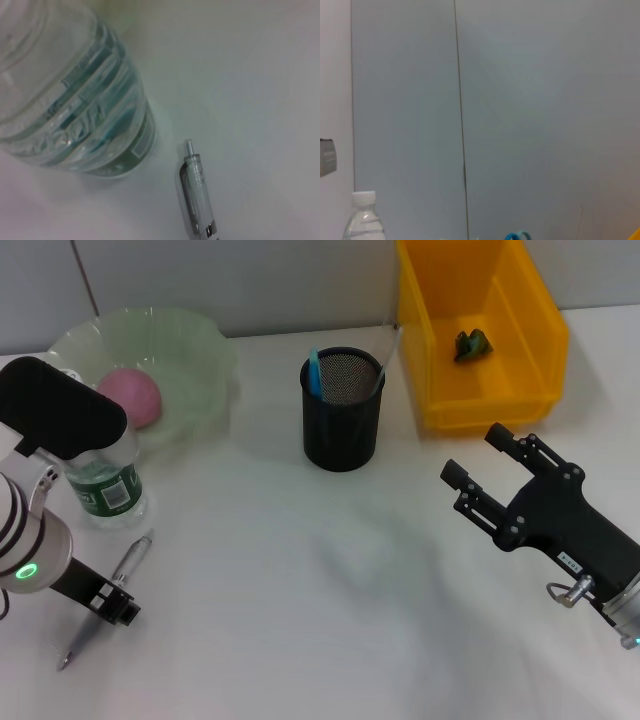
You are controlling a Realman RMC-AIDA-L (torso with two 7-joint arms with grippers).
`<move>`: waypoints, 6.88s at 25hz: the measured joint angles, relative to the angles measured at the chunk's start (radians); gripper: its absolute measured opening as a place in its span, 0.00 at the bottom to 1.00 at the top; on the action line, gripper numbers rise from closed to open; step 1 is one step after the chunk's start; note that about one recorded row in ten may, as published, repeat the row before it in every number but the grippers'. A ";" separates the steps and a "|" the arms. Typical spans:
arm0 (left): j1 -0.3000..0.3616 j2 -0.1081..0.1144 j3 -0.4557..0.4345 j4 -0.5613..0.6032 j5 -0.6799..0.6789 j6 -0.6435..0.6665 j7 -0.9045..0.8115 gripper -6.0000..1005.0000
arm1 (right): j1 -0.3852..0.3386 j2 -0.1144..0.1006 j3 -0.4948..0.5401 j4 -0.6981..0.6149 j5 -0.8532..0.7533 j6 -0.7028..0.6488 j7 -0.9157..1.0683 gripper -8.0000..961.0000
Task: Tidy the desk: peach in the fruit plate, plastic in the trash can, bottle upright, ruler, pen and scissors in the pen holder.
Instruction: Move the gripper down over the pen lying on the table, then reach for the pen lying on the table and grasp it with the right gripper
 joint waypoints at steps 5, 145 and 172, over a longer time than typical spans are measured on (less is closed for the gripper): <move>-0.005 0.000 0.000 -0.010 -0.007 0.003 0.000 0.54 | 0.000 0.000 0.000 0.000 -0.001 -0.001 0.000 0.67; 0.208 0.003 0.042 -0.151 -1.271 -0.502 1.253 0.13 | 0.175 0.000 -0.210 -0.232 -0.005 -0.216 0.583 0.43; 0.198 0.007 0.010 -0.228 -1.342 -0.447 1.317 0.48 | 0.097 -0.001 -0.197 -0.243 0.075 -0.246 0.500 0.01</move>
